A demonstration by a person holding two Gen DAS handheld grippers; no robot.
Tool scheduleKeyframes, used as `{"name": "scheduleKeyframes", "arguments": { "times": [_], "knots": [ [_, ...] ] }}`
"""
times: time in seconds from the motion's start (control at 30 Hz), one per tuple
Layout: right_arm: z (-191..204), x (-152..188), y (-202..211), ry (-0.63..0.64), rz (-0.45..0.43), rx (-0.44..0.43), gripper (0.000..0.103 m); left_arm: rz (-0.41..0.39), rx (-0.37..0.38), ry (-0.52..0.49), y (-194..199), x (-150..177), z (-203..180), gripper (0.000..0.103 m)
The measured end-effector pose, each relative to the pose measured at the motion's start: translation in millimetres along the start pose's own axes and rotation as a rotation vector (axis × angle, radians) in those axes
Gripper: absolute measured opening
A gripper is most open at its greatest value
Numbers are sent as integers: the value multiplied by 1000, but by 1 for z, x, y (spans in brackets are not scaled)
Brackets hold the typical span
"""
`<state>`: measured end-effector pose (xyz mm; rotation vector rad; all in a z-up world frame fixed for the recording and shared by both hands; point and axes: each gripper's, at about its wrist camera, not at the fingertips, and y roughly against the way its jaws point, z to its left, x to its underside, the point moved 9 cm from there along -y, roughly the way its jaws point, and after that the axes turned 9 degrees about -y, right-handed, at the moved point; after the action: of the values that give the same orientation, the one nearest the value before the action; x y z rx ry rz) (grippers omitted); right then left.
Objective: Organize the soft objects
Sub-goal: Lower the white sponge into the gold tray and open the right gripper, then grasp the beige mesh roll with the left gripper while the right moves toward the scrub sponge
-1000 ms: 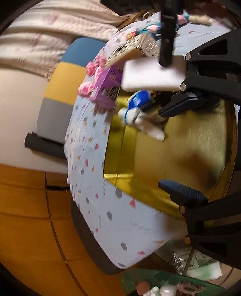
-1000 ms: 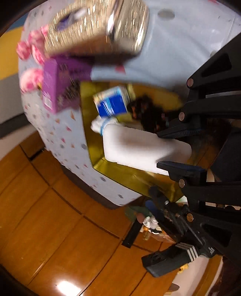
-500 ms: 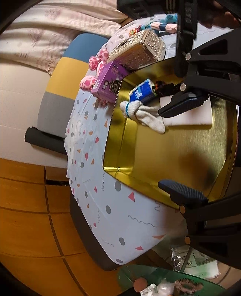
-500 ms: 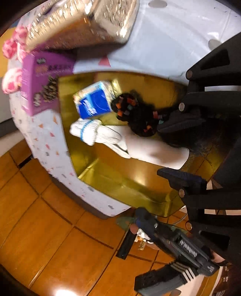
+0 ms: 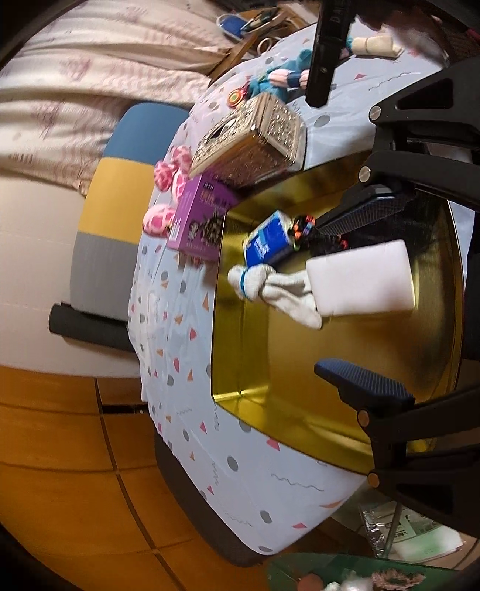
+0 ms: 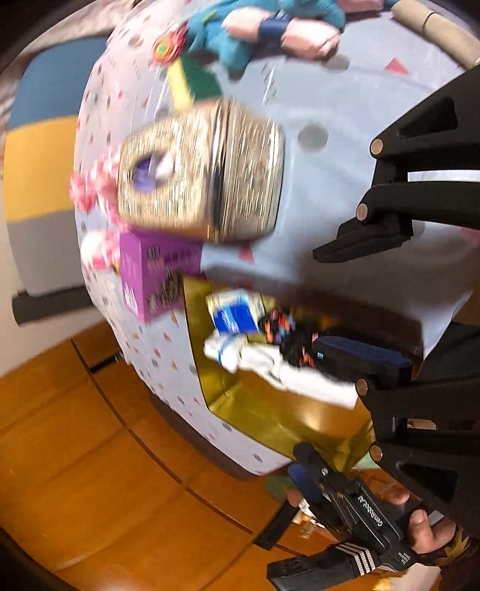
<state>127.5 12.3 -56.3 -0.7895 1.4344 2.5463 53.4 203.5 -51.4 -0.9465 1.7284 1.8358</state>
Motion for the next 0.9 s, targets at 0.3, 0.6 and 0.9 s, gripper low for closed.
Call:
{"name": "scheduleKeyframes", "arguments": {
  "times": [0.3, 0.6, 0.9],
  "knots": [
    [-96, -2, 62, -184, -114, 123, 42, 2, 54, -90, -4, -9, -39, 70],
    [-194, 8, 161, -406, -300, 278, 42, -6, 204, -233, -6, -24, -111, 70],
    [-260, 37, 235, -587, -444, 382, 44, 60, 436, -443, -23, -14, -236, 70]
  ]
}}
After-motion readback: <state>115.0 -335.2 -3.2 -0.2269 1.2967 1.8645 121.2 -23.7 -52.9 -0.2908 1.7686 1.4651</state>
